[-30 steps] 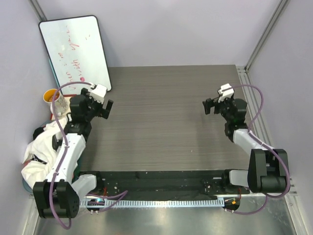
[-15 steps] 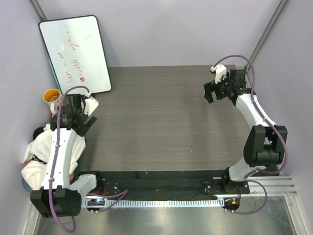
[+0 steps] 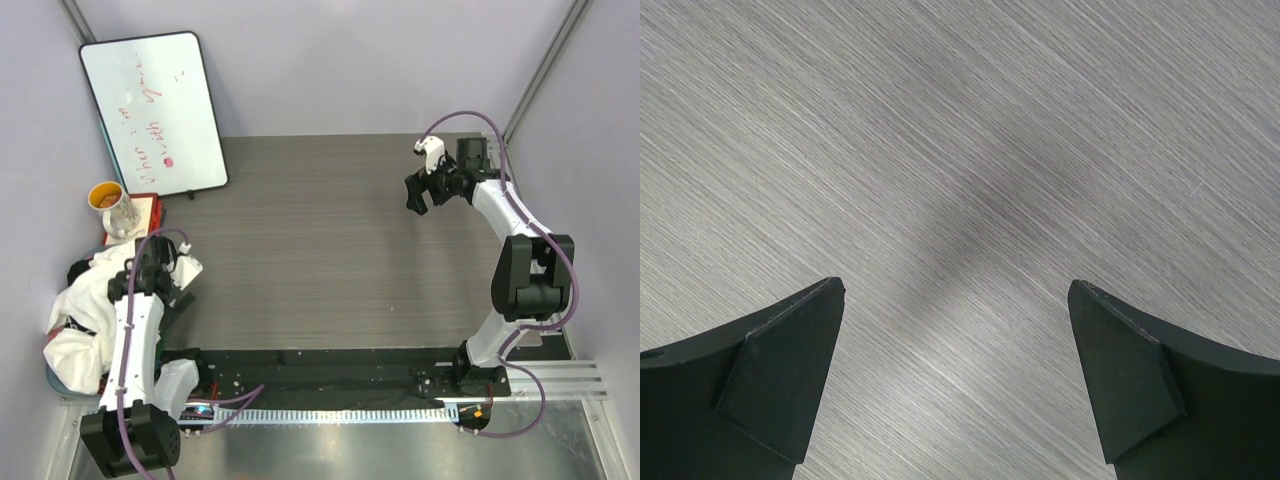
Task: Fold and stack the t-shirts
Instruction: Grab crumpled tshirt from bin with the left arm, then move the tshirt to the center of the board
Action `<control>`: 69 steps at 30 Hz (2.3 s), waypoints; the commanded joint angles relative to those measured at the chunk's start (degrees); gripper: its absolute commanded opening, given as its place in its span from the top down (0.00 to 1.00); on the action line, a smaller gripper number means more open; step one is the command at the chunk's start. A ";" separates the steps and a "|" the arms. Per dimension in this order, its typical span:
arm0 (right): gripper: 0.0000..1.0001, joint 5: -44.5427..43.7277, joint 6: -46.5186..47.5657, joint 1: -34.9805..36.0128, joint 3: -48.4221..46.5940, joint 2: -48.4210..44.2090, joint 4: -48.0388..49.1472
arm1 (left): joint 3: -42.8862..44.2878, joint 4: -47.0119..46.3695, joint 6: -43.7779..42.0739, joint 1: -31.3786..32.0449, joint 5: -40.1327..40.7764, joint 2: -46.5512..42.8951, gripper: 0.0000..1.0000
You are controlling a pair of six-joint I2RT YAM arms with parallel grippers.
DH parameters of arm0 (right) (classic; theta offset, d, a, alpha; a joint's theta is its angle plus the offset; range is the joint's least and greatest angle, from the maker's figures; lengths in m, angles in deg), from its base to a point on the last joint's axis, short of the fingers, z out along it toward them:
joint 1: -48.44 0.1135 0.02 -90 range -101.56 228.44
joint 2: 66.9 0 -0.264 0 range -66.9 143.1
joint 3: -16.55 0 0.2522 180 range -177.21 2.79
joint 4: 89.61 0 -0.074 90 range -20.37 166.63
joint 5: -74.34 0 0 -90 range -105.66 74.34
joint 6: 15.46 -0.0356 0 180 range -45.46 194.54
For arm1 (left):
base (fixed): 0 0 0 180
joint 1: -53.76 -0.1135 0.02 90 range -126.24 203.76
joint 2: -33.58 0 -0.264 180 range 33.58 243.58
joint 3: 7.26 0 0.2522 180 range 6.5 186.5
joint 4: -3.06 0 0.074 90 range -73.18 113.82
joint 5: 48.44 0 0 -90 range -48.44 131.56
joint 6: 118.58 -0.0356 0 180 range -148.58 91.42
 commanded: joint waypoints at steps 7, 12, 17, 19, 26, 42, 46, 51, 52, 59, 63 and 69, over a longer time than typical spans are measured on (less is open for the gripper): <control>0.00 1.43 3.60 0.08 -2.66 -0.70 -1.42 | 1.99 -8.72 0.71 -3.18 -3.99 1.57 0.89; 0.00 0.90 4.31 0.08 -2.75 -0.61 -2.57 | 8.41 -4.50 2.13 -3.10 -9.97 0.09 1.00; 0.00 -0.06 4.93 1.92 -3.45 0.09 -3.45 | 15.71 -2.21 0.64 -3.19 -16.30 -2.29 1.00; 0.00 -0.24 4.93 2.01 -3.63 0.44 -3.53 | 19.04 -3.26 0.89 -3.19 -19.21 -2.90 1.00; 0.00 -1.03 5.19 3.15 -4.15 1.50 -3.62 | 27.84 -10.01 5.46 -3.10 -22.29 -0.88 1.00; 0.00 -0.94 1.86 4.30 -8.45 4.22 -3.19 | 44.89 -28.66 19.96 -3.10 -34.92 7.18 1.00; 0.00 -5.75 -7.87 4.30 -11.18 5.10 -0.03 | 44.82 -28.84 24.97 -0.39 -49.51 12.11 1.00; 0.00 -16.39 -17.21 4.21 -12.15 3.61 10.51 | 39.46 -35.76 19.72 12.77 -51.47 19.32 1.00; 0.00 -17.89 -17.83 4.21 -12.24 3.35 13.31 | 38.49 -37.09 18.92 14.38 -51.73 20.63 1.00; 0.00 -28.61 -20.12 4.29 -13.47 2.03 18.79 | 46.29 -55.00 26.19 25.81 -52.35 38.91 1.00; 0.00 -28.37 -20.65 4.30 -12.42 0.18 20.11 | 55.68 -59.16 32.70 31.60 -52.96 46.82 0.98; 0.00 -24.44 -19.07 4.30 -11.10 0.70 17.39 | 53.18 -56.27 30.53 32.15 -48.85 47.55 0.00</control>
